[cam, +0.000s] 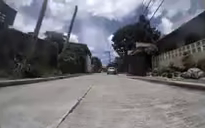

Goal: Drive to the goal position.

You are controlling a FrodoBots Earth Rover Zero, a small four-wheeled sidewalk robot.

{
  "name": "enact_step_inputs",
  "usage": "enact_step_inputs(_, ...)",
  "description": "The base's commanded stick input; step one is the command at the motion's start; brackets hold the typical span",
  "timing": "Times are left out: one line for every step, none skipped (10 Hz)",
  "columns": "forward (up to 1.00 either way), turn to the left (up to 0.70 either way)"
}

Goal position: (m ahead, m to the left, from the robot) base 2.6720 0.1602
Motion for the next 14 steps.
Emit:
enact_step_inputs(0.70,0.00)
enact_step_inputs(0.70,0.00)
enact_step_inputs(0.70,0.00)
enact_step_inputs(0.70,0.00)
enact_step_inputs(0.70,0.00)
enact_step_inputs(0.70,0.00)
enact_step_inputs(0.70,0.00)
enact_step_inputs(0.70,0.00)
enact_step_inputs(0.70,0.00)
enact_step_inputs(0.70,0.00)
enact_step_inputs(0.70,0.00)
enact_step_inputs(0.70,0.00)
enact_step_inputs(0.70,0.00)
enact_step_inputs(0.70,0.00)
